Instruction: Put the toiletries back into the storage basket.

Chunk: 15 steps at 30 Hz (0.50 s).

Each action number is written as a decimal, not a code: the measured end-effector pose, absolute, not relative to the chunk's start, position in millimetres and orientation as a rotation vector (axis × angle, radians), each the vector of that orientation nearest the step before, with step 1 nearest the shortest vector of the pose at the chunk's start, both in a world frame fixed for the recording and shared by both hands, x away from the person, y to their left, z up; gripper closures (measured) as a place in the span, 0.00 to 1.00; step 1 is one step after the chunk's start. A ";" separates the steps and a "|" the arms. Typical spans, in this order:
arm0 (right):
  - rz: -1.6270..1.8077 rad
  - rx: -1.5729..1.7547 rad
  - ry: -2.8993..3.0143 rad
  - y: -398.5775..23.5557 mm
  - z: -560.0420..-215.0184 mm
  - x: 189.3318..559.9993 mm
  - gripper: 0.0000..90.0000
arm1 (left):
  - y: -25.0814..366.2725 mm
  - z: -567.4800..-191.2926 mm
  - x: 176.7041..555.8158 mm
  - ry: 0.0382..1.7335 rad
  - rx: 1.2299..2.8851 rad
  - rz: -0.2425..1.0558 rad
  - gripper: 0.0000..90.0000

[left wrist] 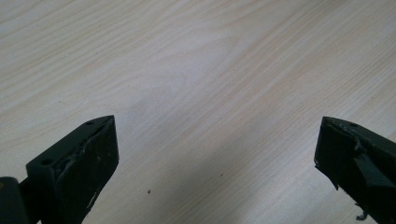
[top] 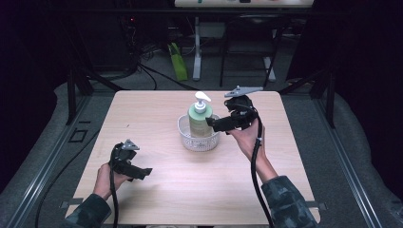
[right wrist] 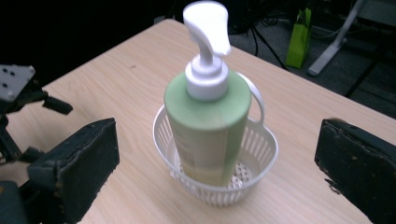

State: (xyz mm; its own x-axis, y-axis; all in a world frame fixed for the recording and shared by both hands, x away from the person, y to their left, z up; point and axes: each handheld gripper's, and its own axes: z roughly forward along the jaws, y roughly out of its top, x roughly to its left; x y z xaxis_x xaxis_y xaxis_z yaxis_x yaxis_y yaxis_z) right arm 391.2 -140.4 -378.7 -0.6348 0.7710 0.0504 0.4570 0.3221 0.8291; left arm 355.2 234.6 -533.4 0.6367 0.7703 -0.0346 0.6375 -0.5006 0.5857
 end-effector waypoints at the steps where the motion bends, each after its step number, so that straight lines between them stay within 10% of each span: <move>1: 1.215 1.098 2.246 -143.0 -378.6 388.0 0.00 | 234.6 -533.5 355.2 1.097 2.295 0.311 0.00; 15: 1.132 1.146 2.252 -187.9 -382.8 339.9 0.00 | 233.6 -532.7 353.4 1.098 2.295 0.320 0.00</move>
